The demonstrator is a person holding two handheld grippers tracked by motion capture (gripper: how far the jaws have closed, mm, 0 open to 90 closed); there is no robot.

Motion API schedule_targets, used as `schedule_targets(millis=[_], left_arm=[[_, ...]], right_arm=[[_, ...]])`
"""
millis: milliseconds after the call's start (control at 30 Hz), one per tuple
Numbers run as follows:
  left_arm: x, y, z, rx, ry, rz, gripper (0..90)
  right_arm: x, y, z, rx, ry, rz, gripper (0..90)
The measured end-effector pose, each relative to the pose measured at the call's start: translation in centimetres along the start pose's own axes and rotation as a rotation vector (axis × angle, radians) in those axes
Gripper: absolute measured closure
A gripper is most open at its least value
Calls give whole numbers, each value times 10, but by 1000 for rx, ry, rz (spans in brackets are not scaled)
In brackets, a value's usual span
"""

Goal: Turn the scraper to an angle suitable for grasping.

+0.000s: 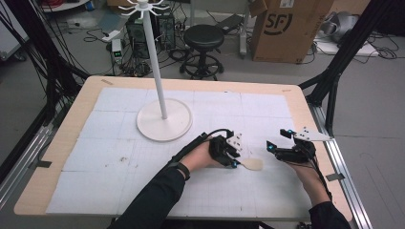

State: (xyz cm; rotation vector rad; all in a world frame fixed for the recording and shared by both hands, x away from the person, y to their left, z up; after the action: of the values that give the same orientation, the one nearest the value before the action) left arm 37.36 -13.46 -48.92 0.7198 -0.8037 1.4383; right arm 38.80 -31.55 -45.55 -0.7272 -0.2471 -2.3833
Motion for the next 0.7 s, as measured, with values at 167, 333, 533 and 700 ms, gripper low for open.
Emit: schedule_targets(millis=[167,333,533,700], left_arm=[[21,-10,4,97,73,23,405],[72,-17,-1,176,185,101,303],[152,-15,-43,255,307,303,248],[203,-2,-107,330,382,466,249]], right_arm=[[-1,0,0,8,-3,-1,197],[-2,0,-1,11,-7,1,197],[-3,-1,-2,15,-13,1,197],[-3,-2,-2,20,-19,-4,196]])
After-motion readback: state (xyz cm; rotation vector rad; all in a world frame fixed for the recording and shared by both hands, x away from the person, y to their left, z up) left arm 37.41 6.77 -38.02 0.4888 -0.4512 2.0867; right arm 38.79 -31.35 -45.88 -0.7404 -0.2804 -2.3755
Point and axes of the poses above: each handheld gripper's, and its own axes: x roughly backward along the jaws, z roughly out of its top, y roughly to its right, the point moved 8 cm from there along -x, roughly forward along the jaws, and after that the axes turned 10 degrees about -y, right-handed, at the moved point
